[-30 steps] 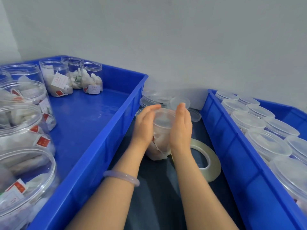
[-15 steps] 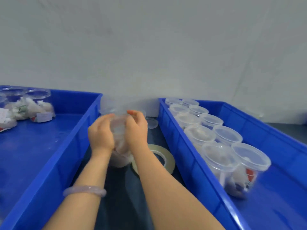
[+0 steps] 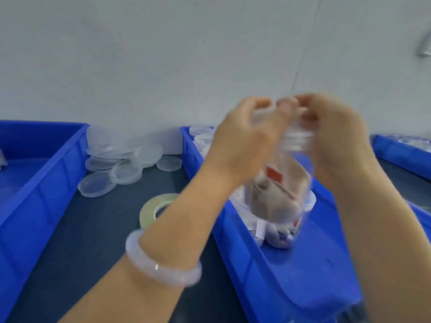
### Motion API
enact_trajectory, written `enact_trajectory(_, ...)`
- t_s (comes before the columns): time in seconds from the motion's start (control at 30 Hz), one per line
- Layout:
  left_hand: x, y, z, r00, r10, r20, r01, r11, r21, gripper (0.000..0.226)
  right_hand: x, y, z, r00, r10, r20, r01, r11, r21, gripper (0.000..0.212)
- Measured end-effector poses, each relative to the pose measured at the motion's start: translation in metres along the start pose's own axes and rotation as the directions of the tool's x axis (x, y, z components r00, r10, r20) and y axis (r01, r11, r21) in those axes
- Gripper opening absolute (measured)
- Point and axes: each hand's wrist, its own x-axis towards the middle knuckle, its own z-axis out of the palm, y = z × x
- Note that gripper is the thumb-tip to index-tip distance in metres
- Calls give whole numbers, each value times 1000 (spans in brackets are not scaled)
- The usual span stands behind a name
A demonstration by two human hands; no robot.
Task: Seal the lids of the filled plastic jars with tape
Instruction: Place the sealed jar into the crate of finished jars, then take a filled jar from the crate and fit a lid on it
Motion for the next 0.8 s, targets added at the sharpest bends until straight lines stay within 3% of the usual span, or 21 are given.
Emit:
enact_trajectory(0.13,-48,-26,27,984,12,179,-32,994,108,48,-59,30,-33,997,72,20,-71,997,-33,38)
enact_trajectory(0.27,-74,-61,29,955,40,295,-165,895,414,48,-90,61,-39,947,291,139,-276,954,-118,50)
enact_trajectory(0.33,-78,-72,29,947,82,309,-228,851,473,46,-90,69,-43,912,348,217,-314,933,-174,52)
enact_trajectory(0.4,-77,-77,32,962,73,262,-186,880,438,38,-90,72,-44,902,363,233,-309,921,-238,50)
enact_trajectory(0.6,-73,-81,38,968,101,231,-193,886,421,32,-90,83,-43,894,320,313,-110,835,-540,28)
enact_trajectory(0.7,-74,-80,36,969,185,161,-243,816,524,32,-97,83,-40,917,229,325,43,755,-655,23)
enact_trajectory(0.73,-75,-80,34,963,186,197,-266,780,566,36,-99,81,-40,929,150,339,136,713,-688,24)
enact_trajectory(0.8,-76,-80,31,938,52,343,-260,761,595,44,-101,77,-38,905,64,421,275,669,-691,30)
